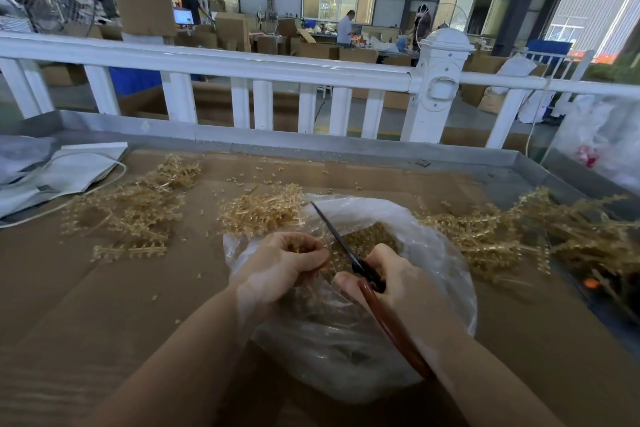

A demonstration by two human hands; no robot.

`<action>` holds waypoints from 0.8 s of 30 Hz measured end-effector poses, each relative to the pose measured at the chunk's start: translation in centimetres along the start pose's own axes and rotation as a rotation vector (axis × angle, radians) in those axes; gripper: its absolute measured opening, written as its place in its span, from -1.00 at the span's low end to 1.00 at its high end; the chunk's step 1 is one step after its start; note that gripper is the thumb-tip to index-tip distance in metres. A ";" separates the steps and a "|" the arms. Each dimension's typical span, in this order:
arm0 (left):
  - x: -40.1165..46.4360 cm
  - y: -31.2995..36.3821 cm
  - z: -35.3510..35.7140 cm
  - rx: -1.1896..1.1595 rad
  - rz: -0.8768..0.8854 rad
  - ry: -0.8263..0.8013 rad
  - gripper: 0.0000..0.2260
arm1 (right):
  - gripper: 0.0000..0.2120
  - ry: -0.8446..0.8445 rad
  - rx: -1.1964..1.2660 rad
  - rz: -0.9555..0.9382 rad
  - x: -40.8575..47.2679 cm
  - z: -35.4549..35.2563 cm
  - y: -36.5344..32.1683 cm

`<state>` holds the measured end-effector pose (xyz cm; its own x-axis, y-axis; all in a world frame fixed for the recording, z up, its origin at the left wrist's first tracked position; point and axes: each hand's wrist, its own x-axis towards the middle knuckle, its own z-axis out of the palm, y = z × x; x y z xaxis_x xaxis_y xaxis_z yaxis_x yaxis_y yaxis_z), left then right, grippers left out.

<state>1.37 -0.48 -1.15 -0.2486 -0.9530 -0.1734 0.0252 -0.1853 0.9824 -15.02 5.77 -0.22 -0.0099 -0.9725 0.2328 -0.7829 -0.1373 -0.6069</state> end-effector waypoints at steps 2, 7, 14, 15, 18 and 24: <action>-0.1 0.1 0.1 0.008 0.016 0.002 -0.96 | -0.73 0.065 0.115 0.036 0.1 -0.1 0.0; -0.3 0.1 0.4 0.065 0.090 -0.028 -0.97 | -0.72 0.132 0.291 0.097 1.0 0.1 -0.8; -0.4 -0.1 -0.2 -0.083 0.043 -0.086 -0.58 | -0.64 0.147 0.461 0.194 2.0 0.0 -1.3; -0.4 -0.1 -0.4 -0.151 0.042 -0.112 -0.56 | -0.63 0.176 0.505 0.210 2.1 -0.1 -1.4; -0.4 -0.2 -0.7 -0.195 0.028 -0.166 -0.41 | -0.67 0.245 0.634 0.246 2.4 -0.6 -1.5; -0.1 -0.6 -0.4 -0.118 0.056 -0.132 -0.45 | -0.71 0.269 0.751 0.238 1.8 -1.9 -2.0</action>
<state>1.73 -0.33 -1.76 -0.3684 -0.9242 -0.1006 0.1540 -0.1674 0.9738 -14.65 4.68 2.80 -0.3457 -0.9263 0.1498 -0.1187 -0.1152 -0.9862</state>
